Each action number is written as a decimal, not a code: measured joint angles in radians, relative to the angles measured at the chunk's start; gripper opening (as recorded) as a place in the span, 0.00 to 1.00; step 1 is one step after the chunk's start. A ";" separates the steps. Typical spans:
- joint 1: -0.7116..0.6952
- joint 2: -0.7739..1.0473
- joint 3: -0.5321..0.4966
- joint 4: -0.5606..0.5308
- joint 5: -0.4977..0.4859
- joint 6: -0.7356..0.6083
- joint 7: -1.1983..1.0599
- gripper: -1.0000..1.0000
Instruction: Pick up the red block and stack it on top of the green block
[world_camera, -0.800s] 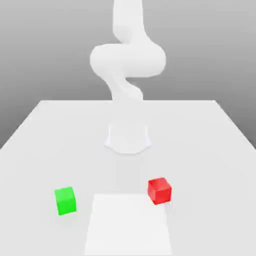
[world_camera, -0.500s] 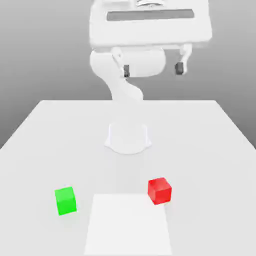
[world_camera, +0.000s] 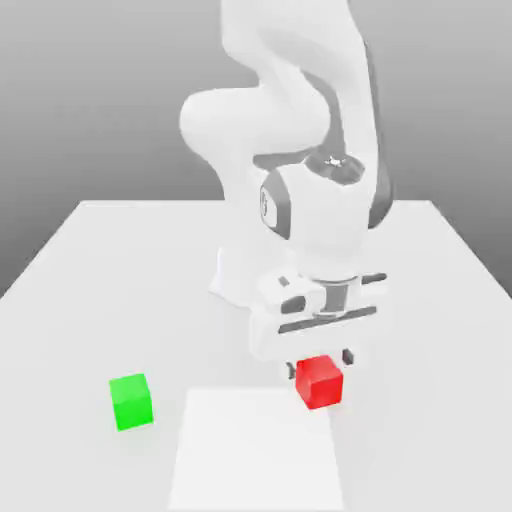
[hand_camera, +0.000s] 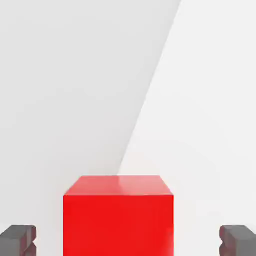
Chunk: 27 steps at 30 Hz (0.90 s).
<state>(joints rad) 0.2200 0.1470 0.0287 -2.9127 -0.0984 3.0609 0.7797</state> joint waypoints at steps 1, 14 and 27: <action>0.003 0.023 -0.003 0.003 -0.003 0.020 0.003 0.00; 0.006 -0.156 0.012 -0.022 0.055 -0.132 -0.040 0.00; -0.191 -0.287 -0.194 0.051 0.050 -0.327 -0.145 0.00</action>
<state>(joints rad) 0.0288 -0.1397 -0.1658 -2.8619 -0.0483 2.7337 0.6351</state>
